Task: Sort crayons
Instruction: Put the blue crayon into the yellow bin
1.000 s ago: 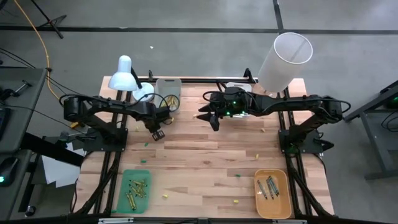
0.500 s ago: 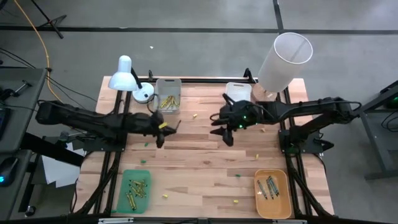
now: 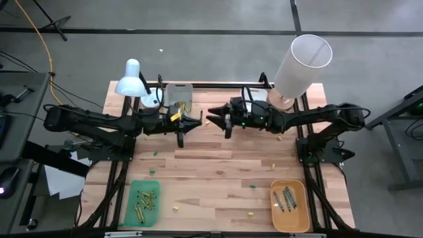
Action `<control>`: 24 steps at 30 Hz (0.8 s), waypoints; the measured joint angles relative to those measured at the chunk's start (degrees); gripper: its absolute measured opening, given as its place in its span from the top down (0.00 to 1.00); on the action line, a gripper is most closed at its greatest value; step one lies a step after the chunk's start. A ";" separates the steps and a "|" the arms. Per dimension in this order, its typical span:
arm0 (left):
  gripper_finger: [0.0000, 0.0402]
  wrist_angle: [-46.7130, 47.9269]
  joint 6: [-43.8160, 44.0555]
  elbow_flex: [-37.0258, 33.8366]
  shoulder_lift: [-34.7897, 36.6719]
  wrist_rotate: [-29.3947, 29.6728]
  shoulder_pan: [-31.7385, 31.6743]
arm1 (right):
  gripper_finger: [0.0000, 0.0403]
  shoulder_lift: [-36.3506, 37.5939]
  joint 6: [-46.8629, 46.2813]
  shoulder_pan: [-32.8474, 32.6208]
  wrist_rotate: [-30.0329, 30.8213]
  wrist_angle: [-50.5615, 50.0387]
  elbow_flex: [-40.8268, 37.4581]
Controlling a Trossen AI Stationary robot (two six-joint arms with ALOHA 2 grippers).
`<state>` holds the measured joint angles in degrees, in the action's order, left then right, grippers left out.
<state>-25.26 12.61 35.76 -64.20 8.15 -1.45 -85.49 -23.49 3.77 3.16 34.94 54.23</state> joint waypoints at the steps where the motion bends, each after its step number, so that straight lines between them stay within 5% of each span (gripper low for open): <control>1: 1.00 -0.08 -0.59 1.05 -0.79 -0.54 -0.28 | 0.56 -0.39 0.92 0.07 -0.04 -0.11 1.14; 15: 1.00 -0.17 -2.42 5.54 -5.75 -5.12 -2.28 | 0.58 -0.50 3.86 0.07 -1.71 -5.43 4.65; 24: 1.00 -0.19 -2.76 5.54 -5.79 -4.66 -2.67 | 0.86 -0.48 4.22 0.11 -1.51 -6.08 4.65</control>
<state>-25.45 9.85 41.30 -70.00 3.48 -4.12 -85.97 -19.27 3.88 1.65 28.87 58.87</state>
